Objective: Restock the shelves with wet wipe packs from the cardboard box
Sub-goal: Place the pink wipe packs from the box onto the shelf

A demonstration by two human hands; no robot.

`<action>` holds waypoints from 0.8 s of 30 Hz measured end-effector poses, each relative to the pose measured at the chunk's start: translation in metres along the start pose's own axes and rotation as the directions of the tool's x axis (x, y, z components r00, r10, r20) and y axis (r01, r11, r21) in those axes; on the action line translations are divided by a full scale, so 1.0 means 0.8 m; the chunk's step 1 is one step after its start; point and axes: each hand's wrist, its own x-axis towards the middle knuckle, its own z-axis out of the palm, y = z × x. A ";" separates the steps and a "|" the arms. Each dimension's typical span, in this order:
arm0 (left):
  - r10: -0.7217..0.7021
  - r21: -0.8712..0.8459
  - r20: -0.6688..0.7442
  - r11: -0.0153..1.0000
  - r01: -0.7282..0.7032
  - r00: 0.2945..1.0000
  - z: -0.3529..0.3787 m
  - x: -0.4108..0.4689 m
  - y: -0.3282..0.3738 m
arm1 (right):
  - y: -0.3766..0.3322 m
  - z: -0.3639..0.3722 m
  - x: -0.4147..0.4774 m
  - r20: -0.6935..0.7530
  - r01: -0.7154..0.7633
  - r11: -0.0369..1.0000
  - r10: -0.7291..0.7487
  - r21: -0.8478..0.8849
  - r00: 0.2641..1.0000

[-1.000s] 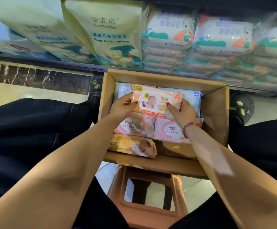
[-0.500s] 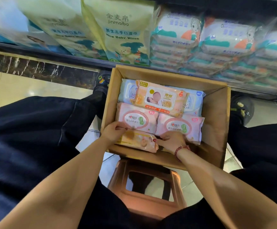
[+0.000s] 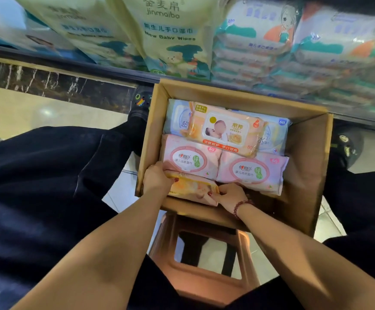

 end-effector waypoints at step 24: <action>0.215 -0.637 -0.035 0.748 -0.188 0.976 -0.060 -0.004 0.063 | 0.002 -0.121 -0.051 -0.192 0.121 0.788 -0.004 0.603 0.981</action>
